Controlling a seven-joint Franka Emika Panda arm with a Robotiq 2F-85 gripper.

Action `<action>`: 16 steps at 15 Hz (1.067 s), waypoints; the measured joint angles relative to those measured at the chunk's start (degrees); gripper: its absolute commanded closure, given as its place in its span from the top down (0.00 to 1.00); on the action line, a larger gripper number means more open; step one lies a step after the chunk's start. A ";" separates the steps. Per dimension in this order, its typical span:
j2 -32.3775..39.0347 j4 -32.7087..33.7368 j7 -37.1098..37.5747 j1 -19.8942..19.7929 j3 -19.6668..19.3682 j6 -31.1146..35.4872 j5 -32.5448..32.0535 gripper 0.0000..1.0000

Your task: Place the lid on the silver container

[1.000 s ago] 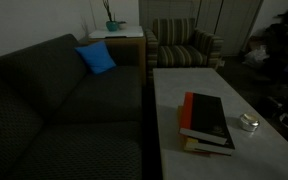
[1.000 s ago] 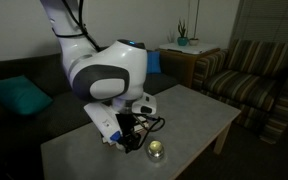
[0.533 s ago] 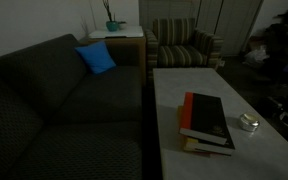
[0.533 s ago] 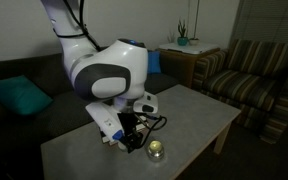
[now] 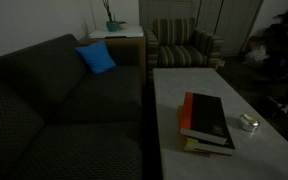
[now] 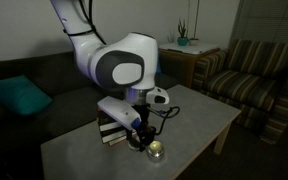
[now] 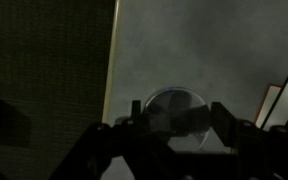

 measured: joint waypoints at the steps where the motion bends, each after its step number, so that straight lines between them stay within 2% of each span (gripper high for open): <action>1: 0.03 1.44 -0.09 0.51 -0.39 -2.14 -0.59 0.44; 7: 2.85 11.90 -1.59 0.32 -0.24 -12.17 -0.83 0.44; 14: 15.00 28.33 -1.59 -0.32 -0.06 -25.48 -0.36 0.44; 15: 16.77 30.58 -1.70 -0.36 -0.05 -27.20 -0.36 0.69; 16: 18.05 32.23 -1.85 -0.50 -0.06 -27.93 -0.37 0.69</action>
